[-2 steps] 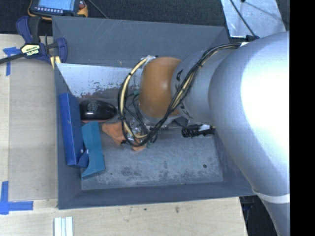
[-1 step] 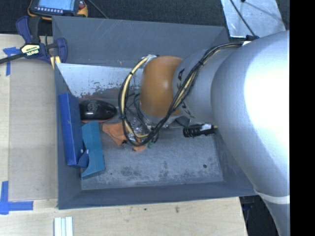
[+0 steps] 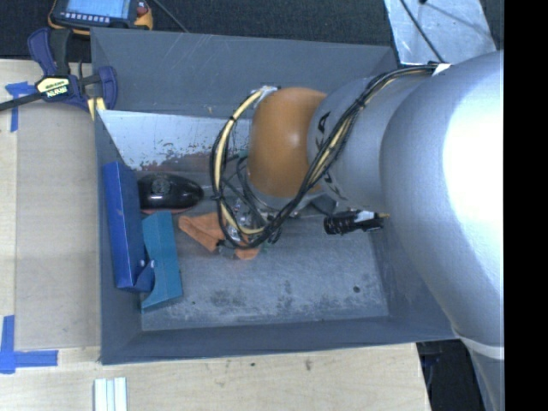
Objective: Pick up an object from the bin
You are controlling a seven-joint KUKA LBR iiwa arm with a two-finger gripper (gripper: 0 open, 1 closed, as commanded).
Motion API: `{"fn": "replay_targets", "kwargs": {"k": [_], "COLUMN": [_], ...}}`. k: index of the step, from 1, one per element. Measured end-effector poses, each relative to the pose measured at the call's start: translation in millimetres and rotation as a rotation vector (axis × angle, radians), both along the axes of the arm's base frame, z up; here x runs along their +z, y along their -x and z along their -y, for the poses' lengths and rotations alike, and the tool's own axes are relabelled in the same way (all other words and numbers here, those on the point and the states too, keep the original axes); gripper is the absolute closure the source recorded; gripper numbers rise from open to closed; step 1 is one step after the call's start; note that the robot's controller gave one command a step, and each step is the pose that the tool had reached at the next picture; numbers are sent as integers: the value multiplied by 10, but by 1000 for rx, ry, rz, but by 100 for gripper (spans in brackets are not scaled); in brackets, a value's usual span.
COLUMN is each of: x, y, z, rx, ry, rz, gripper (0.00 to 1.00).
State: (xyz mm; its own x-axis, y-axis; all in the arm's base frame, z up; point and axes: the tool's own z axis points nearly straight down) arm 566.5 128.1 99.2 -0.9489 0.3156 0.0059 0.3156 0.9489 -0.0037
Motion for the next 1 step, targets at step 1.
{"fn": "replay_targets", "kwargs": {"k": [1], "x": [206], "y": [-22], "z": [-4], "rx": [0], "ry": [-2], "rz": [8], "gripper": [100]}}
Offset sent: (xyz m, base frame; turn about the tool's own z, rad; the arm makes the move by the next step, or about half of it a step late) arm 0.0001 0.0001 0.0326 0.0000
